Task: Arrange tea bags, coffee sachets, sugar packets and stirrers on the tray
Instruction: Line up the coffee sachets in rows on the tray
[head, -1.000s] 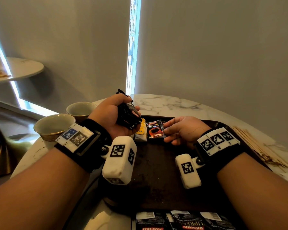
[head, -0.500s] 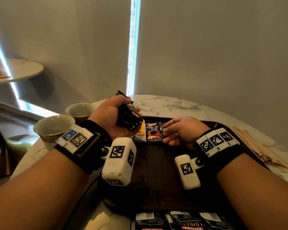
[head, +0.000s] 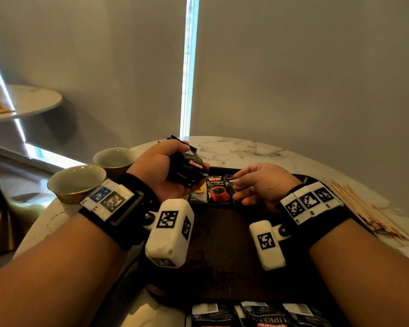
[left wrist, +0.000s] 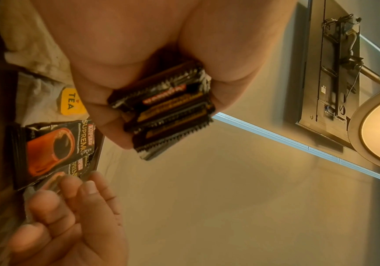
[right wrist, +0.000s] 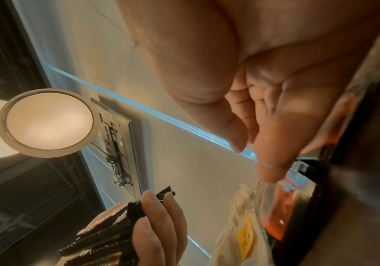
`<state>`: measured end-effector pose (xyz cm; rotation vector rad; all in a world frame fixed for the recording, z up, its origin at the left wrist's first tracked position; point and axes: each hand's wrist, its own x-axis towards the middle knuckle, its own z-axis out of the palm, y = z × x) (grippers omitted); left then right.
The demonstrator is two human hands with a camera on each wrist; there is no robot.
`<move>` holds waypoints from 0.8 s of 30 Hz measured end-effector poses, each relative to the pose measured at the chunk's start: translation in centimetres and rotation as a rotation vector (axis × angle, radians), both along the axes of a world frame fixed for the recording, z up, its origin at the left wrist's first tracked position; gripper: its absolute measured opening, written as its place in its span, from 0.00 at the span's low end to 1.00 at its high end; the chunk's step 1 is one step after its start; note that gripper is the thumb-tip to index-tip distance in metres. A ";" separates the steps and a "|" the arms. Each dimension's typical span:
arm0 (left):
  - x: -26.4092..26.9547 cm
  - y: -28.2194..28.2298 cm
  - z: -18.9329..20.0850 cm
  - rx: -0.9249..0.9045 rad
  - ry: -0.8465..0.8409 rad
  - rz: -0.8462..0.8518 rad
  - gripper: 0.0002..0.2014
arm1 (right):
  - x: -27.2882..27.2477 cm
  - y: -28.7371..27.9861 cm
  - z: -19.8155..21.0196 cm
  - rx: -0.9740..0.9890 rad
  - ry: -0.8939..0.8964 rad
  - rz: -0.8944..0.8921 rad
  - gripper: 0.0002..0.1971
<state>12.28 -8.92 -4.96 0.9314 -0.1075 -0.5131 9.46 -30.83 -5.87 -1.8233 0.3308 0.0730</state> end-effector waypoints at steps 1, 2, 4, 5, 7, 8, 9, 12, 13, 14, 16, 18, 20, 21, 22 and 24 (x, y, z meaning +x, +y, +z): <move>-0.1 0.0 0.1 0.005 0.001 -0.019 0.12 | 0.0 0.0 0.2 0.006 -0.035 0.010 0.07; -0.2 0.0 0.1 0.018 0.004 -0.042 0.15 | -0.1 0.0 0.4 0.011 -0.077 0.025 0.08; -0.4 0.0 0.3 0.056 0.013 -0.078 0.22 | -0.5 0.2 1.2 -0.013 -0.198 0.076 0.10; -0.5 0.1 0.4 0.071 0.014 -0.094 0.24 | -0.8 0.3 1.7 -0.042 -0.275 0.111 0.11; -0.6 0.1 0.5 0.090 0.009 -0.131 0.26 | -1.4 0.5 2.5 -0.072 -0.415 0.196 0.16; -0.7 0.1 0.6 0.099 0.002 -0.148 0.25 | -1.7 0.7 2.8 -0.069 -0.459 0.245 0.17; -0.8 0.0 0.6 0.105 -0.006 -0.159 0.24 | -2.0 0.9 3.1 -0.066 -0.488 0.290 0.18; -1.0 -0.1 0.6 0.116 -0.021 -0.162 0.23 | -2.5 1.6 3.1 -0.260 -0.603 0.338 0.20; -1.1 -0.1 0.6 0.119 -0.028 -0.166 0.22 | -2.6 1.8 3.0 -0.332 -0.634 0.333 0.21; -1.2 -0.1 0.7 0.121 -0.034 -0.171 0.23 | -2.5 2.0 3.0 -0.374 -0.650 0.325 0.21; -1.3 -0.1 0.7 0.130 -0.047 -0.179 0.24 | -2.4 2.1 2.7 -0.404 -0.659 0.309 0.21; -1.1 -0.1 0.6 0.142 -0.058 -0.176 0.26 | -2.1 2.0 2.5 -0.404 -0.666 0.308 0.19; -1.1 -0.1 0.5 0.146 -0.063 -0.172 0.26 | -1.7 1.7 2.3 -0.383 -0.680 0.314 0.16; -1.1 -0.1 0.5 0.143 -0.066 -0.174 0.26 | -1.6 1.6 2.2 -0.368 -0.686 0.313 0.15; -1.1 -0.2 0.5 0.138 -0.067 -0.178 0.25 | -1.5 1.6 2.1 -0.343 -0.694 0.312 0.15; -1.1 -0.2 0.6 0.138 -0.063 -0.185 0.25 | -1.4 1.6 2.0 -0.285 -0.715 0.292 0.15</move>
